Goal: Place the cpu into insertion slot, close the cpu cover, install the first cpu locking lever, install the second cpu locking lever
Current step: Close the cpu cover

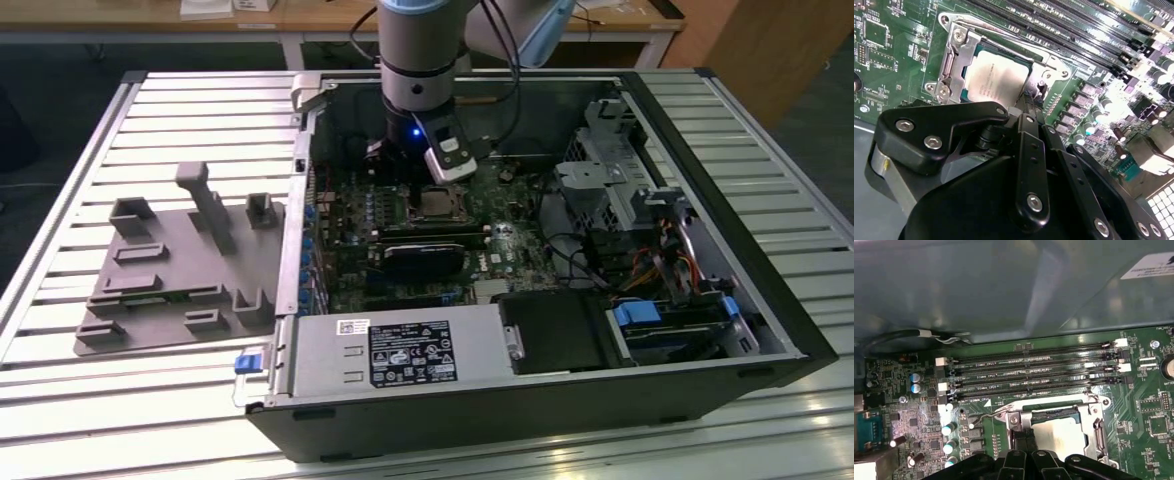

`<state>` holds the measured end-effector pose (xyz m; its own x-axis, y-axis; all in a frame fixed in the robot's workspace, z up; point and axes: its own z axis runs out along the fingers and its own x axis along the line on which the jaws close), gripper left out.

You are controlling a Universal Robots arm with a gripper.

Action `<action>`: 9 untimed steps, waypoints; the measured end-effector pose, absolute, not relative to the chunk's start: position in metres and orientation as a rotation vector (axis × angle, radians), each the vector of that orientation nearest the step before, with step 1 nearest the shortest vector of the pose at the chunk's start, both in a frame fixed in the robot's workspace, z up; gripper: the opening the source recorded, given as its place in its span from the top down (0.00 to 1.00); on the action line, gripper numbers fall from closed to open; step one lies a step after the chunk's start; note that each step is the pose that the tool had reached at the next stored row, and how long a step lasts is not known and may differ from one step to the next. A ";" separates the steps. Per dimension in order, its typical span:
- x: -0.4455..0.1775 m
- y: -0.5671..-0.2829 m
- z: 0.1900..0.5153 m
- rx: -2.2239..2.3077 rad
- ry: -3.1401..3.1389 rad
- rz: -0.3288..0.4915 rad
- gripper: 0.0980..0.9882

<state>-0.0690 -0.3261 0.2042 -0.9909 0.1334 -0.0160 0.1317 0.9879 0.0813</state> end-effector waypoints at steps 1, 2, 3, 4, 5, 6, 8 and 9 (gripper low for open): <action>-0.069 -0.326 0.204 0.208 3.111 0.127 1.00; -0.069 -0.326 0.204 0.208 3.111 0.130 1.00; -0.069 -0.326 0.203 0.208 3.111 0.134 1.00; -0.069 -0.326 0.203 0.208 3.111 0.136 1.00; -0.069 -0.326 0.203 0.208 3.111 0.137 1.00; -0.069 -0.326 0.202 0.208 3.111 0.138 1.00; -0.069 -0.326 0.202 0.208 3.111 0.138 1.00; -0.069 -0.326 0.201 0.208 3.111 0.138 1.00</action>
